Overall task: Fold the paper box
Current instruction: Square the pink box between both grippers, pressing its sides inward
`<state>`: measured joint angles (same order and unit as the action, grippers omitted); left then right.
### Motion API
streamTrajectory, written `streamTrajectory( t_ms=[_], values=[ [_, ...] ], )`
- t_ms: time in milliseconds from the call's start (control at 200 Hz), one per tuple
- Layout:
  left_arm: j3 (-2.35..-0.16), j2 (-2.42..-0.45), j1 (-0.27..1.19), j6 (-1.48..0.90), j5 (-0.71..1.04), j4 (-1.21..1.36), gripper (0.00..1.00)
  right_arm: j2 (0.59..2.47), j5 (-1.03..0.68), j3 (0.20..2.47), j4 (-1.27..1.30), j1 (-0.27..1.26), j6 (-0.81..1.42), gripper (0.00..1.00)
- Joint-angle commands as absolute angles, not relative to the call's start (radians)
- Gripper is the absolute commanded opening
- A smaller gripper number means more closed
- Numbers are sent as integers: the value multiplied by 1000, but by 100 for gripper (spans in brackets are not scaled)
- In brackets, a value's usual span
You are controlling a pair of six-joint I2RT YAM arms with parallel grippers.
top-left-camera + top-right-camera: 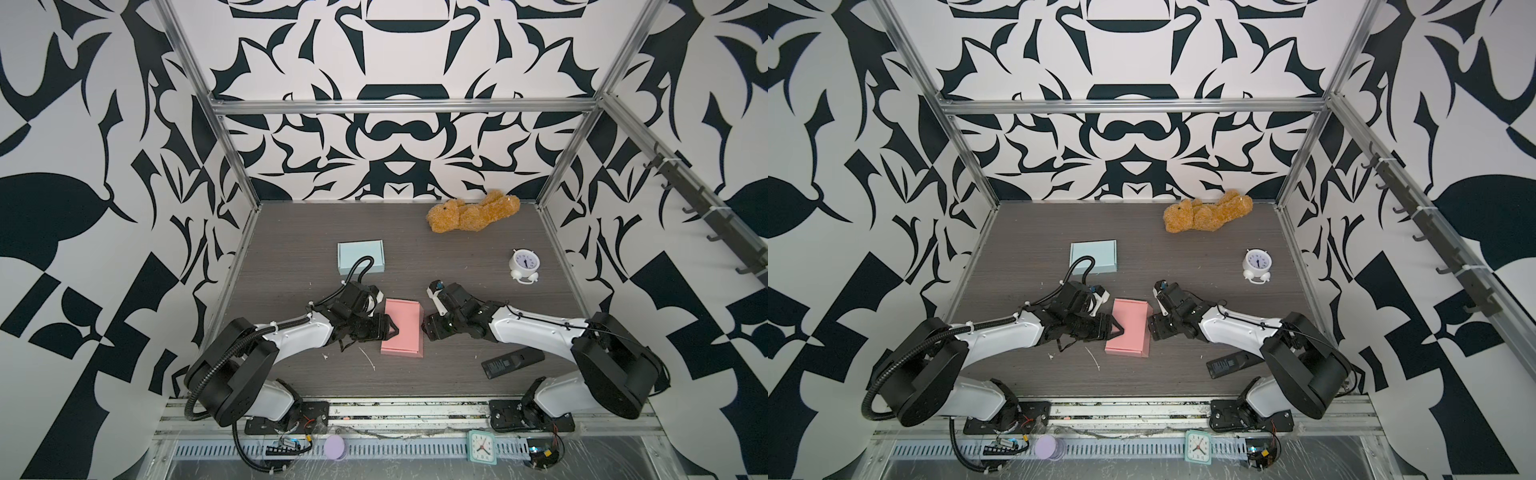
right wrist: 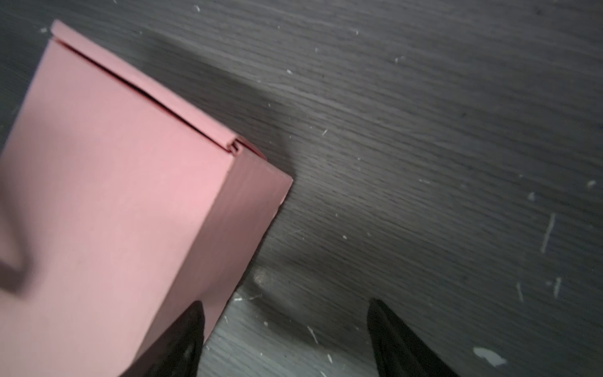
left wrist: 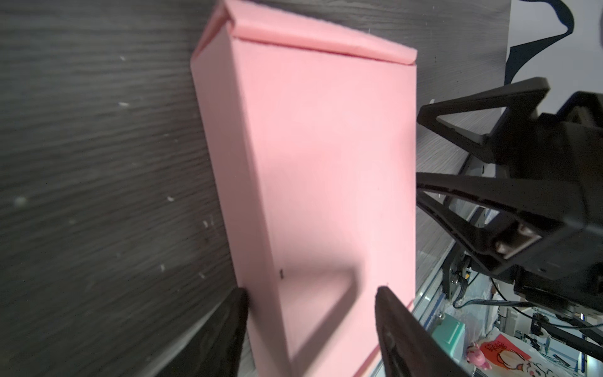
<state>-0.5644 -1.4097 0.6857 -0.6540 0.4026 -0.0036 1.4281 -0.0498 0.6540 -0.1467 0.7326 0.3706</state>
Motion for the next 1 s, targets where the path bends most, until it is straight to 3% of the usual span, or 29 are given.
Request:
streamTrajectory(
  t_ms=[0,420,605,995],
  values=[
    [-540,-1375,687,-656,381,-26,67,1365,-40,632,-180,732,374,81],
    [-493,-1257,698,-680,375,-80,70,1177,-43,549,-301,747,441,73],
    [-485,-1234,740,-699,352,-81,68,1144,-42,535,-316,779,468,53],
    [-502,-1254,818,-739,312,-68,65,1166,-28,532,-282,861,517,41]
  ],
)
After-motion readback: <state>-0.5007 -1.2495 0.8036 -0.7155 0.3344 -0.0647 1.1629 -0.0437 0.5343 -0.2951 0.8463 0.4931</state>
